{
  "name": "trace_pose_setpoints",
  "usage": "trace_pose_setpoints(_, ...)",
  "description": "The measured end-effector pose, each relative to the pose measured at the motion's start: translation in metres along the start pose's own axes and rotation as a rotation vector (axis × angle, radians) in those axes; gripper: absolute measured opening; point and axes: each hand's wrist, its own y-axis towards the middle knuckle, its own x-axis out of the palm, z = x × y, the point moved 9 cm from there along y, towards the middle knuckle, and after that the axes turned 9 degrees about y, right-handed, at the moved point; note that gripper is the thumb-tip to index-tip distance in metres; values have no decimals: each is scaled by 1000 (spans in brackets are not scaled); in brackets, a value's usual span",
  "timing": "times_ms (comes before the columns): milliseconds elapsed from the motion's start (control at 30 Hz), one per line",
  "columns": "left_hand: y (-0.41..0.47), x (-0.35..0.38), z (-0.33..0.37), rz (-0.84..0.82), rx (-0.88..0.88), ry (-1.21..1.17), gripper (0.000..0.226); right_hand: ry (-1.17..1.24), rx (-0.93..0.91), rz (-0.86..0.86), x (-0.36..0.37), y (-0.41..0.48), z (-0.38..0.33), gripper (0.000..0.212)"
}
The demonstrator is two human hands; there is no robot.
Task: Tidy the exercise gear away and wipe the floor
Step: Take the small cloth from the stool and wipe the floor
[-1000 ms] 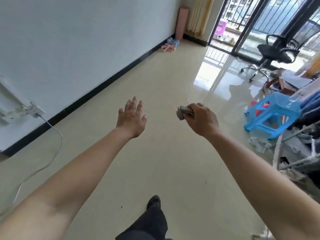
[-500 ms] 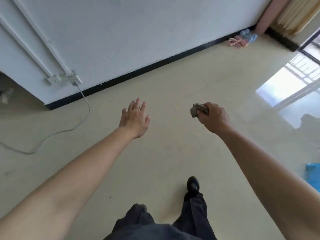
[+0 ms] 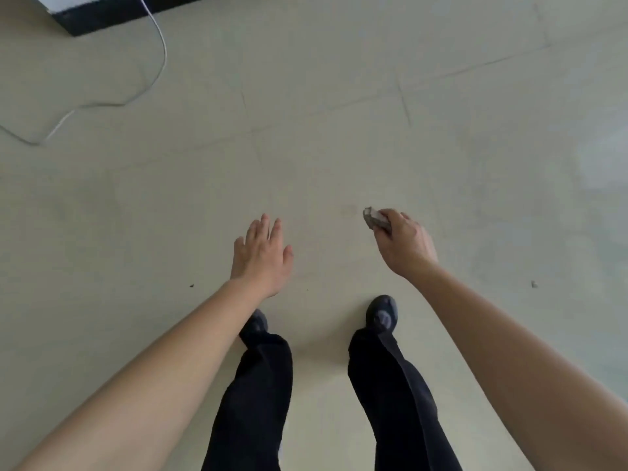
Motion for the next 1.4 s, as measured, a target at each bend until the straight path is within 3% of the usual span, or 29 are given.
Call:
trace_pose_setpoints(300, 129, 234, -23, -49, -22, 16, 59, 35, 14, -93, 234, 103, 87, 32)
trace_pose_setpoints(667, 259, 387, -48, 73, -91, -20, 61, -31, -319, -84, 420, 205, 107, 40)
trace_pose_setpoints(800, 297, 413, -64, 155, -176, -33, 68, -31, -560, -17, 457, 220, 108, 38)
trace_pose_setpoints(900, 322, 419, -75, 273, -231, -59, 60, 49, -702, 78, 455, 238, 94, 39)
trace_pose_setpoints(1033, 334, 427, -82, 304, -217, -41, 56, 88, -720, 251, 428, 255, 82, 46)
trace_pose_setpoints(1200, 317, 426, -78, 266, -179, -71, 54, -468, -758, -157, 493, 223, 133, 62)
trace_pose_setpoints(1300, 318, 430, -74, 276, -184, -82, 56, -432, -773, -186, 495, 215, 139, 67)
trace_pose_setpoints(1400, 320, 440, -75, 335, -198, -79, 57, -304, -808, -51, 473, 232, 120, 47)
